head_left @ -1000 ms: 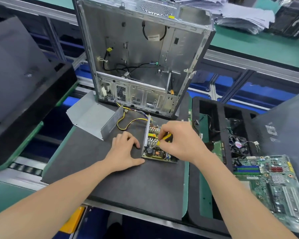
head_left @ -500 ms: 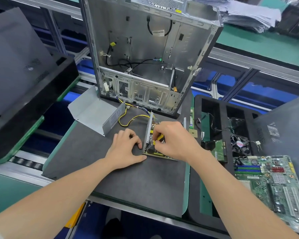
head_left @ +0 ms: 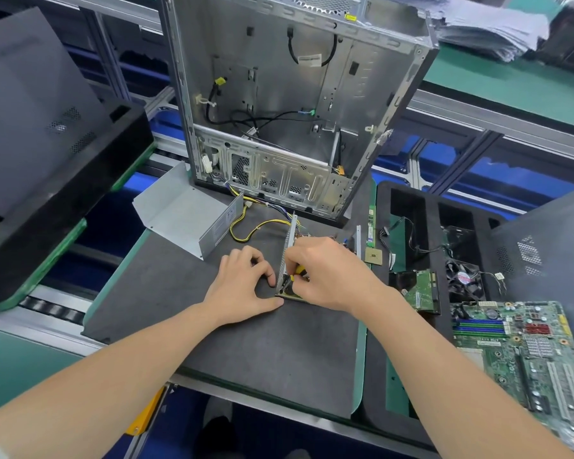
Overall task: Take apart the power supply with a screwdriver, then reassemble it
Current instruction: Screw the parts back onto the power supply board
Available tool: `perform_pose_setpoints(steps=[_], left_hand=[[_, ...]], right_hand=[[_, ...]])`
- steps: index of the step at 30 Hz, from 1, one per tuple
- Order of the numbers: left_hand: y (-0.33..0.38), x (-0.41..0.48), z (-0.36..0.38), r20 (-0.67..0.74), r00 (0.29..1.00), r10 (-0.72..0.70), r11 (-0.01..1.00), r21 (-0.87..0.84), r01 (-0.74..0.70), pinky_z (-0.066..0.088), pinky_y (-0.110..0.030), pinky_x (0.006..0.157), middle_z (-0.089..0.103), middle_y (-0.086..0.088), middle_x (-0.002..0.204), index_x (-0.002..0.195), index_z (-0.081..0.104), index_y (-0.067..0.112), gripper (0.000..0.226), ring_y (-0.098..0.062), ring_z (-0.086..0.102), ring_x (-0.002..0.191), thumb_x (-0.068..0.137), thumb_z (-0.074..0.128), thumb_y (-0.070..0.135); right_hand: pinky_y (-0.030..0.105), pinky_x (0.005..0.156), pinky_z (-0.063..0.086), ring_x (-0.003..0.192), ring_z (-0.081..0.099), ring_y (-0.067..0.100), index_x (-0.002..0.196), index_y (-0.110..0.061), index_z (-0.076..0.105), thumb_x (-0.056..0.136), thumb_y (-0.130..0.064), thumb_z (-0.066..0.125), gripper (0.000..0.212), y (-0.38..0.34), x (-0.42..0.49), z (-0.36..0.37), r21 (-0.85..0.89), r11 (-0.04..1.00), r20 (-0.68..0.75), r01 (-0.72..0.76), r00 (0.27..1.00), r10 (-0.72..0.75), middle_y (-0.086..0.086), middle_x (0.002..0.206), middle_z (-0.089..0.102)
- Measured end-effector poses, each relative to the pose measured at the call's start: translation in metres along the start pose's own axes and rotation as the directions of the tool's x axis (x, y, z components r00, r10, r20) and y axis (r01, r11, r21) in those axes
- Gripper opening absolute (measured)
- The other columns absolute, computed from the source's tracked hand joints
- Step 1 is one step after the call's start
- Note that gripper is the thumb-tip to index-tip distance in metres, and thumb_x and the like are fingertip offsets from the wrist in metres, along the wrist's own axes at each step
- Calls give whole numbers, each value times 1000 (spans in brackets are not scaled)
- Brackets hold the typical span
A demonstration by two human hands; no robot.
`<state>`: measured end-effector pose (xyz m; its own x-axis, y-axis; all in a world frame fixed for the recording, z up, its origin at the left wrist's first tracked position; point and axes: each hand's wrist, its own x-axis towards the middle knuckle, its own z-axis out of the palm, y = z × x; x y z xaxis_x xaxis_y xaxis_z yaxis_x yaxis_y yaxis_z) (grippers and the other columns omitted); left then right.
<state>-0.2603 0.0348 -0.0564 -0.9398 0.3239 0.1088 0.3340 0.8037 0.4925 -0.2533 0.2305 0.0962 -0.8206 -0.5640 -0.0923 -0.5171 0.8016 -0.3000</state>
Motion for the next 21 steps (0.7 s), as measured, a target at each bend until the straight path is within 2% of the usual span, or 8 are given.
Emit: perform_pose_setpoints(steps=[4, 8, 10, 13, 16, 18, 21], left_hand=[[0, 0, 0, 5, 1000, 3, 1000, 1, -3, 34, -36, 95, 35, 16, 108, 88, 59, 43, 40, -14, 38, 103, 67, 66, 77], [0, 0, 1, 6, 1000, 4, 1000, 7, -4, 35, -37, 96, 35, 16, 108, 88, 59, 43, 40, -14, 38, 104, 67, 66, 77], [-1, 0, 2, -2, 1000, 7, 1000, 11, -7, 34, -36, 95, 35, 16, 108, 88, 59, 43, 40, -14, 38, 103, 69, 65, 77], [-1, 0, 3, -21, 1000, 14, 1000, 9, -14, 33, -35, 93, 35, 17, 107, 87, 59, 43, 38, -13, 38, 102, 72, 64, 77], [-1, -1, 5, -46, 998, 29, 999, 30, -28, 33, -35, 91, 34, 17, 106, 87, 59, 42, 35, -12, 37, 99, 76, 64, 75], [0, -2, 6, -65, 997, 39, 998, 57, -35, 33, -35, 88, 36, 17, 106, 91, 60, 40, 36, -11, 34, 96, 78, 63, 73], [1, -2, 5, -71, 997, 42, 996, 78, -37, 30, -34, 86, 38, 16, 106, 91, 59, 40, 34, -11, 33, 94, 79, 62, 72]], right_hand=[[31, 66, 36, 85, 50, 18, 92, -18, 66, 85, -13, 61, 11, 1, 2, -1, -43, 998, 29, 35, 999, -34, -8, 91, 51], [40, 72, 52, 87, 53, 19, 92, -18, 66, 84, -11, 60, 12, 2, 4, -3, -26, 999, 54, 38, 998, -36, -6, 91, 56], [43, 75, 54, 90, 57, 22, 96, -17, 67, 86, -12, 60, 13, 3, 5, -5, -31, 999, 51, 29, 998, -27, -3, 95, 62], [42, 74, 54, 94, 61, 26, 106, -16, 64, 94, -21, 62, 13, 3, 7, -6, -52, 998, 30, 40, 999, -38, -1, 98, 68], [41, 71, 52, 90, 61, 26, 103, -16, 61, 99, -37, 64, 21, 0, 8, -5, -84, 994, 23, 71, 997, -70, 0, 95, 66], [40, 71, 50, 84, 57, 23, 99, -16, 60, 99, -35, 64, 19, -3, 5, -5, -26, 994, 20, 103, 995, -102, -1, 96, 60], [38, 71, 46, 81, 49, 18, 106, -15, 60, 95, -22, 59, 13, -1, 3, -9, 33, 992, 36, 125, 991, -126, -5, 99, 51]])
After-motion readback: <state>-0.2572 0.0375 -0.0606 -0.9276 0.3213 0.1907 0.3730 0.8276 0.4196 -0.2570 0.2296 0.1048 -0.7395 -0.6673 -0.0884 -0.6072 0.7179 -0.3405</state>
